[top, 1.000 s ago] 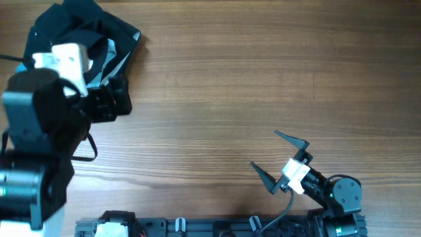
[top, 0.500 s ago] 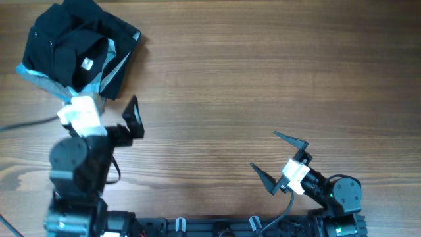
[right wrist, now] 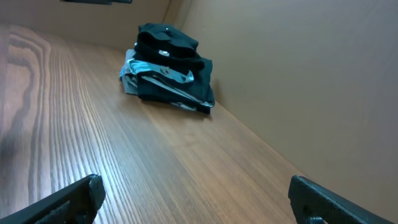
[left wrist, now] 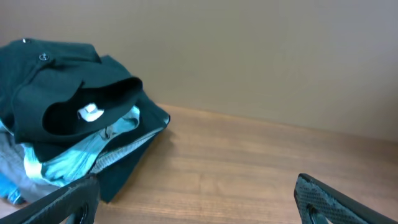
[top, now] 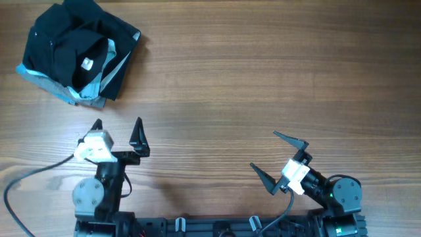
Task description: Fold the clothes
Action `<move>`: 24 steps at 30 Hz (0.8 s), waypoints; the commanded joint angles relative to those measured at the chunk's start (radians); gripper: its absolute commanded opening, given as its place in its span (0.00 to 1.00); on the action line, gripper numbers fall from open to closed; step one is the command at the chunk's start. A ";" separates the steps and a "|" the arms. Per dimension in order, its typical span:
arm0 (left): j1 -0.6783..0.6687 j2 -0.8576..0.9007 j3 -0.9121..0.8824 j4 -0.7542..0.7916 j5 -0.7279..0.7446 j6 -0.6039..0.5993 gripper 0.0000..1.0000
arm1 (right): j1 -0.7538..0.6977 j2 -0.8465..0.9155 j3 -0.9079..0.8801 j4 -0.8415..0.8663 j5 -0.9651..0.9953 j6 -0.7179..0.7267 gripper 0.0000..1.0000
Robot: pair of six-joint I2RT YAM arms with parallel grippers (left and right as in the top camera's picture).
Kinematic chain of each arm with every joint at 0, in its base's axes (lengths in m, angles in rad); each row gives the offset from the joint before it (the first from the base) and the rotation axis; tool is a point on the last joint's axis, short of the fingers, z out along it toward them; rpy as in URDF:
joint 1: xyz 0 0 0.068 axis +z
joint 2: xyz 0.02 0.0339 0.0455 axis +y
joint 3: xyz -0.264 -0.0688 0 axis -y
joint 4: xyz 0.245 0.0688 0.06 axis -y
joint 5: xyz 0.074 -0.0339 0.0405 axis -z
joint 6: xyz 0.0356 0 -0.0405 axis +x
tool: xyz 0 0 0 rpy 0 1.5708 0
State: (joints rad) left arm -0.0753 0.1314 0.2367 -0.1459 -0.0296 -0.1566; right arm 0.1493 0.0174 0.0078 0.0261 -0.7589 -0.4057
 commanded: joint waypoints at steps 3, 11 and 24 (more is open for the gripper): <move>0.008 -0.103 -0.122 0.101 -0.009 -0.009 1.00 | 0.004 -0.010 -0.003 0.002 -0.013 0.012 1.00; 0.008 -0.129 -0.231 0.246 0.021 -0.012 1.00 | 0.004 -0.010 -0.003 0.002 -0.013 0.012 1.00; 0.008 -0.111 -0.231 0.074 0.021 -0.012 1.00 | 0.004 -0.010 -0.003 0.002 -0.012 0.012 1.00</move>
State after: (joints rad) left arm -0.0753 0.0158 0.0078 -0.0681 -0.0177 -0.1600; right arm 0.1493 0.0174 0.0078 0.0261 -0.7589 -0.4057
